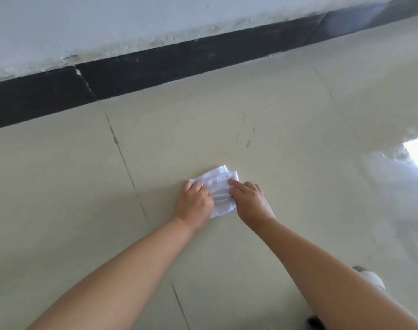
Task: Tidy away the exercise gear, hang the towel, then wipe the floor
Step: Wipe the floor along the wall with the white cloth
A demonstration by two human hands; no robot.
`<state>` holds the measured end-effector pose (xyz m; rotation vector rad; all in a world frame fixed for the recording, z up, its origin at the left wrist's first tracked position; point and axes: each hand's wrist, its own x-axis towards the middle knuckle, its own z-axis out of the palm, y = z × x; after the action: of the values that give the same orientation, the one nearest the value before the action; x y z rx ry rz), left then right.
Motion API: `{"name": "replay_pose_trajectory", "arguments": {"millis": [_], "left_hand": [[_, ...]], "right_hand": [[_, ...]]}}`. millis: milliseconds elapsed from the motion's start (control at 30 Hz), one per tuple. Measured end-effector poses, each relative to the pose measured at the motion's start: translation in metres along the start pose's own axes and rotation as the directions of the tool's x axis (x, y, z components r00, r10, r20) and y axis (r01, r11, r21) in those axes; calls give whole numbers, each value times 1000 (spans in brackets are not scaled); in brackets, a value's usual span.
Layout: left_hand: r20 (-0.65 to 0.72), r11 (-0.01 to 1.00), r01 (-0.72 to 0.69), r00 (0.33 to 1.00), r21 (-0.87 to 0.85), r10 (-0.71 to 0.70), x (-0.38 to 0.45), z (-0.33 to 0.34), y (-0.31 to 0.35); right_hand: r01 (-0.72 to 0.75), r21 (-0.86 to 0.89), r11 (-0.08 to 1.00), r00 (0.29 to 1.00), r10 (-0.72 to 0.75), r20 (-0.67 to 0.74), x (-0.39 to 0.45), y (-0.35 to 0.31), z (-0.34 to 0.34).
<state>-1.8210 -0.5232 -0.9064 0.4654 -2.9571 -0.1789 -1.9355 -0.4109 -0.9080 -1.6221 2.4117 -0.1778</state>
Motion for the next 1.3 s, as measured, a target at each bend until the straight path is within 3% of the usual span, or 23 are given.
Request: {"name": "replay_pose_trajectory", "arguments": {"millis": [133, 200, 267, 367, 467, 567, 733, 833, 900, 1000, 1200, 1300], "left_hand": [[31, 986, 30, 999, 165, -36, 69, 2, -1], [150, 981, 94, 981, 172, -121, 104, 9, 2], [143, 966, 185, 967, 180, -212, 132, 12, 10], [115, 965, 232, 963, 120, -246, 168, 17, 26], [92, 982, 185, 978, 39, -188, 186, 30, 59], [124, 994, 107, 987, -12, -104, 179, 37, 91], [62, 982, 186, 980, 22, -187, 121, 36, 68], [68, 954, 273, 957, 122, -282, 105, 24, 24], [96, 930, 344, 929, 133, -357, 120, 20, -4], [156, 909, 399, 897, 119, -414, 171, 20, -23], [235, 962, 262, 942, -73, -239, 247, 33, 51], [284, 989, 95, 957, -111, -60, 235, 34, 114]], "right_hand": [[72, -89, 993, 993, -63, 100, 65, 40, -28], [47, -127, 991, 985, -25, 171, 89, 64, -37], [7, -138, 990, 974, 25, 224, 104, 88, -44], [-51, -108, 993, 980, 70, 186, 109, 128, -54], [-10, -112, 994, 1000, 8, -19, 82, 172, -52], [79, -66, 995, 995, -83, -47, 39, 193, -42], [316, 54, 947, 943, -308, -124, 52, 153, -22], [372, 90, 924, 921, -355, -163, 104, 113, -15], [326, 57, 944, 943, -320, -86, 140, 101, -30], [171, -5, 985, 973, -168, 157, 176, 118, -51], [-29, -86, 996, 962, 51, 267, 139, 213, -84], [8, -95, 995, 991, 4, 130, 67, 242, -81]]}}
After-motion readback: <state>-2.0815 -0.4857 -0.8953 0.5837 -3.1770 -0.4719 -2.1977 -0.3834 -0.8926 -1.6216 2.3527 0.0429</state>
